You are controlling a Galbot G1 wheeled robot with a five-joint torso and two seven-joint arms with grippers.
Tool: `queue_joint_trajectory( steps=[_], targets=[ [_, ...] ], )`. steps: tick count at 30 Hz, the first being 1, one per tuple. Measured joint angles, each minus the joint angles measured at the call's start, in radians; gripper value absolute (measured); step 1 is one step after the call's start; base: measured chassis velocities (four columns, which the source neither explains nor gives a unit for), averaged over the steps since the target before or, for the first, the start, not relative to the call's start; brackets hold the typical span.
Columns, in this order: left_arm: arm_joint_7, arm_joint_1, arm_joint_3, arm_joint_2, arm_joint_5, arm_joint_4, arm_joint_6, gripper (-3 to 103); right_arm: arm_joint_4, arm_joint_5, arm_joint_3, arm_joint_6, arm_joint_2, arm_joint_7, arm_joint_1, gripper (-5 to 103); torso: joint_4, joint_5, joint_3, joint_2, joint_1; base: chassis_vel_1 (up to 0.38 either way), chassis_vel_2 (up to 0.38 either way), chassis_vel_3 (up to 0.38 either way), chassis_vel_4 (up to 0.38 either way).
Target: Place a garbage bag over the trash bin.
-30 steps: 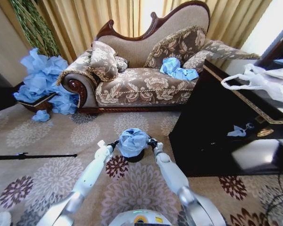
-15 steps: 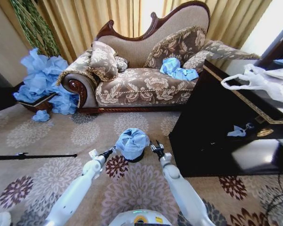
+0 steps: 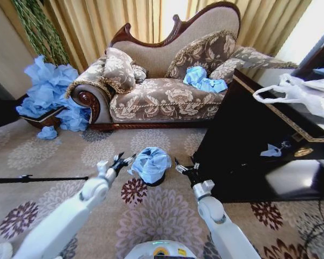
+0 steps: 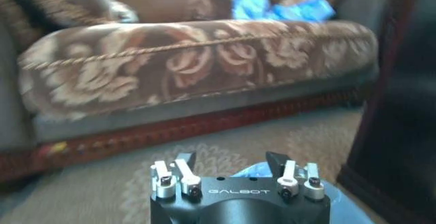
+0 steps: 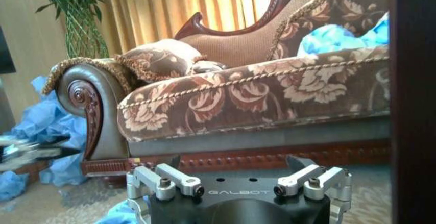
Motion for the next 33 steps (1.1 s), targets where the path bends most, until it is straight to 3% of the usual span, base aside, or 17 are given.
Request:
queue_joint_trajectory(
  steps=[1,2,3,5,6,8,9,10,13,15,20,21,25,28,30,33],
  targets=[
    [0.005,-0.045,0.039,0.004,0.000,0.019,0.001,70,0.002,-0.003,0.005,0.003,-0.001,0.000,-0.009,100,0.0000,-0.0002,0.000,0.000,0.000,0.000,0.000,0.000,0.000],
    [0.003,-0.163,0.155,0.004,-0.009,0.073,0.012,65,0.008,-0.012,0.025,0.013,-0.002,-0.002,-0.038,100,0.0000,0.0003,0.000,0.000,0.000,0.000,0.000,0.000,0.000],
    [0.003,-0.163,0.155,0.004,-0.009,0.073,0.012,65,0.008,-0.012,0.025,0.013,-0.002,-0.002,-0.038,100,0.0000,0.0003,0.000,0.000,0.000,0.000,0.000,0.000,0.000],
    [-0.010,-0.273,0.288,-0.024,-0.021,0.141,0.028,54,0.015,-0.017,0.042,0.020,-0.002,-0.002,-0.062,100,0.0001,0.0007,0.000,0.000,0.000,0.000,0.000,0.000,0.000],
    [-0.010,-0.273,0.288,-0.024,-0.021,0.141,0.028,54,0.015,-0.017,0.042,0.020,-0.002,-0.002,-0.062,100,0.0001,0.0007,0.000,0.000,0.000,0.000,0.000,0.000,0.000],
    [-0.007,-0.418,0.439,-0.090,-0.024,0.257,0.044,43,0.022,-0.020,0.066,0.031,-0.002,-0.001,-0.087,100,-0.0002,-0.0003,0.000,0.000,0.000,0.000,0.000,0.000,0.000],
    [-0.007,-0.418,0.439,-0.090,-0.024,0.257,0.044,43,0.022,-0.020,0.066,0.031,-0.002,-0.001,-0.087,100,-0.0002,-0.0003,0.000,0.000,0.000,0.000,0.000,0.000,0.000],
    [-0.003,-0.487,0.505,-0.128,-0.030,0.315,0.065,38,0.026,-0.019,0.076,0.033,-0.003,0.000,-0.091,100,0.0000,0.0009,0.000,0.000,0.000,0.000,0.000,0.000,0.000],
    [0.022,-0.578,0.606,-0.209,-0.057,0.441,0.109,22,0.021,-0.010,0.090,0.036,-0.010,0.000,-0.081,100,-0.0002,-0.0003,0.000,0.000,0.000,0.000,0.000,0.000,0.000],
    [0.028,-0.592,0.625,-0.224,-0.069,0.460,0.128,22,0.017,-0.008,0.089,0.036,-0.012,0.001,-0.077,100,0.0005,0.0001,0.000,0.000,0.000,0.000,0.000,0.000,0.000],
    [0.053,-0.630,0.698,-0.244,-0.122,0.462,0.231,2,0.006,0.014,0.090,0.037,-0.023,0.000,-0.069,100,0.0000,0.0000,0.000,0.000,0.000,0.000,0.000,0.000,0.000],
    [0.063,-0.638,0.719,-0.239,-0.129,0.456,0.268,1,-0.001,0.022,0.090,0.037,-0.029,0.000,-0.058,100,0.0005,0.0004,0.000,0.000,0.000,0.000,0.000,0.000,0.000],
    [0.060,-0.647,0.742,-0.256,-0.130,0.484,0.304,0,-0.012,0.030,0.090,0.036,-0.032,0.000,-0.040,100,0.0010,-0.0004,0.000,0.000,0.000,0.000,0.000,0.000,0.000],
    [0.046,-0.656,0.746,-0.293,-0.129,0.538,0.335,0,-0.014,0.038,0.089,0.034,-0.035,0.000,-0.038,100,0.0005,0.0005,0.000,0.000,0.000,0.000,0.000,0.000,0.000],
    [0.026,-0.660,0.743,-0.365,-0.141,0.627,0.357,0,-0.016,0.044,0.089,0.034,-0.041,0.001,-0.042,100,0.0003,0.0002,0.000,0.000,0.000,0.000,0.000,0.000,0.000],
    [0.009,-0.660,0.732,-0.419,-0.170,0.676,0.378,0,-0.016,0.048,0.089,0.034,-0.047,0.001,-0.045,100,0.0002,-0.0001,0.000,0.000,0.000,0.000,0.000,0.000,0.000]
  ],
)
